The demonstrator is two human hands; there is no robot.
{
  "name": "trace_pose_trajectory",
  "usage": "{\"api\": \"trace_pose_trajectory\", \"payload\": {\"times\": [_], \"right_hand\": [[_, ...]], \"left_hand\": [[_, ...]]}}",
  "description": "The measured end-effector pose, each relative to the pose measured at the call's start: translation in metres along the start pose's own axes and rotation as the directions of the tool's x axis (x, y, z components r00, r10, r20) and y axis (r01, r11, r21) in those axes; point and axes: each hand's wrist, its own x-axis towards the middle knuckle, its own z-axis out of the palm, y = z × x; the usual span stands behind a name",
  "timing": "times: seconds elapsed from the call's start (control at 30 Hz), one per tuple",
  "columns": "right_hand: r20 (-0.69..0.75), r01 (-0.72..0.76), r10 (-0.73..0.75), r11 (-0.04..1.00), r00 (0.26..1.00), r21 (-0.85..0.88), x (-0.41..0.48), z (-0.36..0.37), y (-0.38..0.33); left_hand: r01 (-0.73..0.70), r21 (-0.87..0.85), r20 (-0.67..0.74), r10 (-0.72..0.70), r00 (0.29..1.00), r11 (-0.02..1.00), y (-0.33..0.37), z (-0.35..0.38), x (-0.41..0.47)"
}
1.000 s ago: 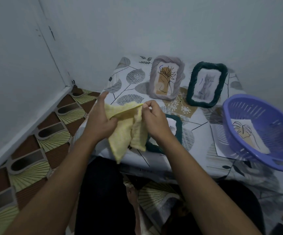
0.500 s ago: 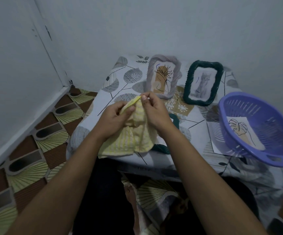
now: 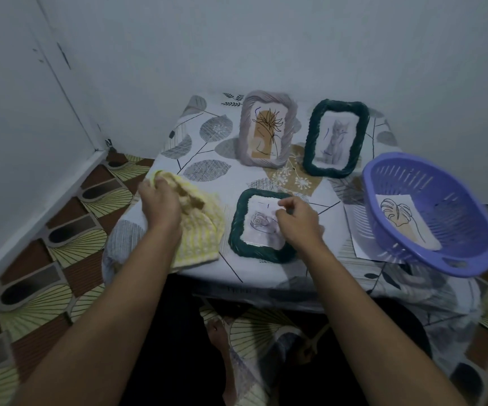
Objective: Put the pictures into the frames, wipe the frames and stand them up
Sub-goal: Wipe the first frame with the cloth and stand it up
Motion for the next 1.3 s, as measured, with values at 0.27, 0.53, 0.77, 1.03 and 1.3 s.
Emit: {"api": "trace_pose_trajectory", "payload": {"times": [0.27,0.53,0.77,1.03,1.3], "right_hand": [[-0.023,-0.056,0.051,0.919,0.998,-0.391,-0.001,0.002,0.034],[-0.031,-0.167,0.164,0.975,0.986,-0.144,0.006,-0.003,0.031],[0.071,-0.218,0.207,0.943,0.976,0.252,0.004,-0.010,0.026],[0.097,-0.164,0.134,0.703,0.986,0.692,-0.006,-0.035,0.016],[0.093,-0.100,0.034,0.381,0.995,0.919,-0.020,-0.039,-0.006]], "left_hand": [[-0.278,0.235,0.381,0.175,0.908,0.931,-0.022,0.022,-0.036],[-0.134,0.225,0.378,0.041,0.925,0.965,-0.037,0.039,-0.056],[-0.083,0.147,0.349,0.026,0.937,0.986,-0.034,0.038,-0.052],[-0.114,0.031,0.170,0.107,0.980,0.993,0.003,0.041,-0.055],[-0.389,0.036,0.357,0.352,0.865,0.920,0.014,0.042,-0.104]]}}
